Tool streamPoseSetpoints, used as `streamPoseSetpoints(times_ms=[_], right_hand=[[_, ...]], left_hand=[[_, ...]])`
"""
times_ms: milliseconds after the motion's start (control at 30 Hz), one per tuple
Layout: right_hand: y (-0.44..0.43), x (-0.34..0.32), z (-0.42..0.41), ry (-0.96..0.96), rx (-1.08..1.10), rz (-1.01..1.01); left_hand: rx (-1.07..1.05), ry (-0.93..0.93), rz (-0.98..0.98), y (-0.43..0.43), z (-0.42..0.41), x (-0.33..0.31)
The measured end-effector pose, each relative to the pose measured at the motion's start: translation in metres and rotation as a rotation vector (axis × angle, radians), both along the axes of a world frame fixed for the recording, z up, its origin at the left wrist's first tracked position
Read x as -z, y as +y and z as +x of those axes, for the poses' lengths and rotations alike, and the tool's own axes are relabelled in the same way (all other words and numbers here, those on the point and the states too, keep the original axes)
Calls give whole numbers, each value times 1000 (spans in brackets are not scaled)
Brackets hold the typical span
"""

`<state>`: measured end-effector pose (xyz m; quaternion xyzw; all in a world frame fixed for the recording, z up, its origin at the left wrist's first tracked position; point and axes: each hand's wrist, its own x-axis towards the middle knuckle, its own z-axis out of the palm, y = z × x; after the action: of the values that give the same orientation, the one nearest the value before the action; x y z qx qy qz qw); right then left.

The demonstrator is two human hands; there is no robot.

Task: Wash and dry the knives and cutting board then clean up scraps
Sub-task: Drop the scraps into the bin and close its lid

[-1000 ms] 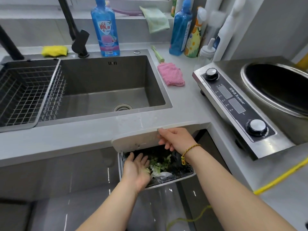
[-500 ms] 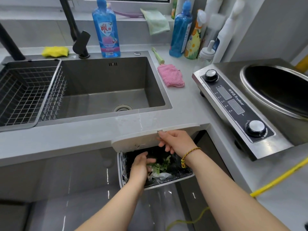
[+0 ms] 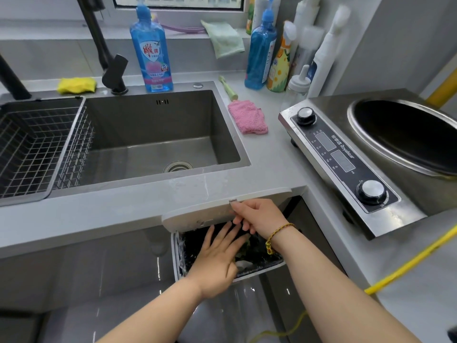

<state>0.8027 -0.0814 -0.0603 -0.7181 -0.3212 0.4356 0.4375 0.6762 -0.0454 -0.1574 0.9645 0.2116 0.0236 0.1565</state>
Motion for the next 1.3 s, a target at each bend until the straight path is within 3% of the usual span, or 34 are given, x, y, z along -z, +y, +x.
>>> streamPoseSetpoints(times_ms=[67, 167, 267, 400, 633, 767, 900, 967, 1033, 1133, 1300], right_hand=[[1, -1, -1, -3, 4, -6], [1, -1, -1, -24, 2, -10], [0, 0, -2, -32, 6, -8], [-2, 0, -3, -37, 23, 1], [-4, 0, -6, -53, 41, 1], [-5, -2, -8, -32, 62, 1], [-8, -4, -13, -26, 70, 2], [-13, -2, -17, -26, 82, 4], [-22, 2, -22, -31, 95, 6], [-42, 15, -33, -31, 130, -8], [-75, 49, -48, -6, 180, -103]], left_hand=[[26, -75, -32, 2, -4, -2], [82, 25, -160, 9, -9, 5], [108, 36, -129, 17, -10, 5], [232, -1, 148, 22, -9, 3], [97, 170, 134, 23, -21, 3], [25, 3, 202, 15, -33, -1], [62, -435, 135, 1, -44, -22], [-14, -611, 184, -3, -50, -34], [-140, -653, 206, -4, -55, -42], [-283, -535, 205, -5, -62, -42], [-234, -303, 207, -24, -77, 0]])
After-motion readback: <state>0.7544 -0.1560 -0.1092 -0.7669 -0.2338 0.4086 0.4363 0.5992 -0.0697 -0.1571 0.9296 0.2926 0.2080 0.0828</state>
